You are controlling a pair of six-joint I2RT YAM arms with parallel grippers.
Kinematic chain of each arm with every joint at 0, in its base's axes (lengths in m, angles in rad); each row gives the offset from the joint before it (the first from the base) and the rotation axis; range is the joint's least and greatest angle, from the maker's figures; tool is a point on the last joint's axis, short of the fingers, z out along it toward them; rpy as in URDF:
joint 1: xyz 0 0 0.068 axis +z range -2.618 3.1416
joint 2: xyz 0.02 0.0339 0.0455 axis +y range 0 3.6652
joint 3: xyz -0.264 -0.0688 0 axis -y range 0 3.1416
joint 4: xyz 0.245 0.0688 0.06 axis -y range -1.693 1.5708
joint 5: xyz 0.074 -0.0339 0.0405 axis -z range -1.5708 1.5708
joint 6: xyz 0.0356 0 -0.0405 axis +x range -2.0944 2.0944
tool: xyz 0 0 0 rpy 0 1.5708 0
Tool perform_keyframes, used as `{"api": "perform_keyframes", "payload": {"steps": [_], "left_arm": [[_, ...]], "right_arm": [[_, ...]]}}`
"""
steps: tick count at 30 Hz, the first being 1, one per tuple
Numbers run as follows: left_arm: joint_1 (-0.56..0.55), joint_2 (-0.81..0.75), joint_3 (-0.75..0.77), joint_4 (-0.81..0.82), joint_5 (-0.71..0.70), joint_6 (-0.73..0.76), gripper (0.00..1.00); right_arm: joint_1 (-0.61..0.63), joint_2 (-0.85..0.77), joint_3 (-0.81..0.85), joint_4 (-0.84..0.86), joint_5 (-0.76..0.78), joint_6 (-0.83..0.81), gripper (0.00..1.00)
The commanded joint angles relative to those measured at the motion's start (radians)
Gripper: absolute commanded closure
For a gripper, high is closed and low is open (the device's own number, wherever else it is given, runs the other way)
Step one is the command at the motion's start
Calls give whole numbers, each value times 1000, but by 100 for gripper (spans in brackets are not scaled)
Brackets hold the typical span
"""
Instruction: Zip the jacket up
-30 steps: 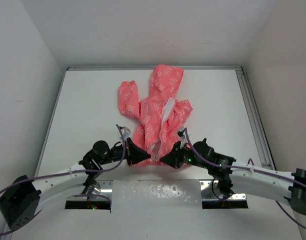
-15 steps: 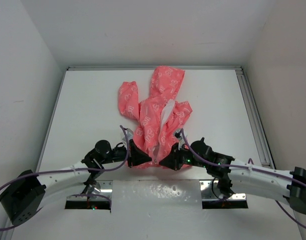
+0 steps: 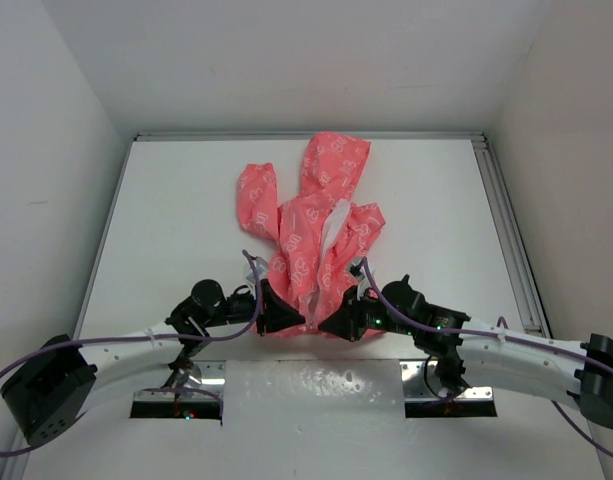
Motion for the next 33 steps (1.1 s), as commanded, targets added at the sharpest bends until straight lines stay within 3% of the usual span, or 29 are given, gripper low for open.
{"api": "perform_keyframes", "payload": {"steps": [1,33], "left_arm": [[10,1,3,76,26,1,100],[11,12,6,76,6,-1,100]], "right_arm": [[-1,-4,48,42,-29,-20,100],[-1,-30,46,21,-62,-20,100]]}}
